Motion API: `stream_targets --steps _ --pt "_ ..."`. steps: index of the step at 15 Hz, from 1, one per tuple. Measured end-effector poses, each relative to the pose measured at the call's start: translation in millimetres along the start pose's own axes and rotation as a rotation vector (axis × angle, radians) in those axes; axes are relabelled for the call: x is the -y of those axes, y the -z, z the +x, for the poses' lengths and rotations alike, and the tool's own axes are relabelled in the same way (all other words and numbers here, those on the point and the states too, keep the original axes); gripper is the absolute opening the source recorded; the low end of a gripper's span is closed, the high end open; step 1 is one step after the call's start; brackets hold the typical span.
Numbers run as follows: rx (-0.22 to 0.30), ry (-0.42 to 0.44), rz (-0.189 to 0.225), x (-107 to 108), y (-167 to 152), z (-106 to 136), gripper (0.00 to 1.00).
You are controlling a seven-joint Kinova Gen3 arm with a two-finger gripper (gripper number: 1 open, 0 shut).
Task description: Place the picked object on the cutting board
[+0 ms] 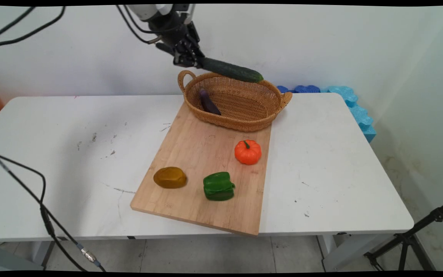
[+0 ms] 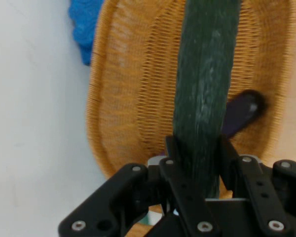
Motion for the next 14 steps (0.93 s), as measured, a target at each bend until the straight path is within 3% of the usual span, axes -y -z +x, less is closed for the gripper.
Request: stream_targets --steps 7,14 --pt "-0.004 0.062 -0.08 -47.4 23.1 -9.5 0.0" --pt "-0.004 0.101 -0.153 -88.2 14.9 -14.8 0.0"
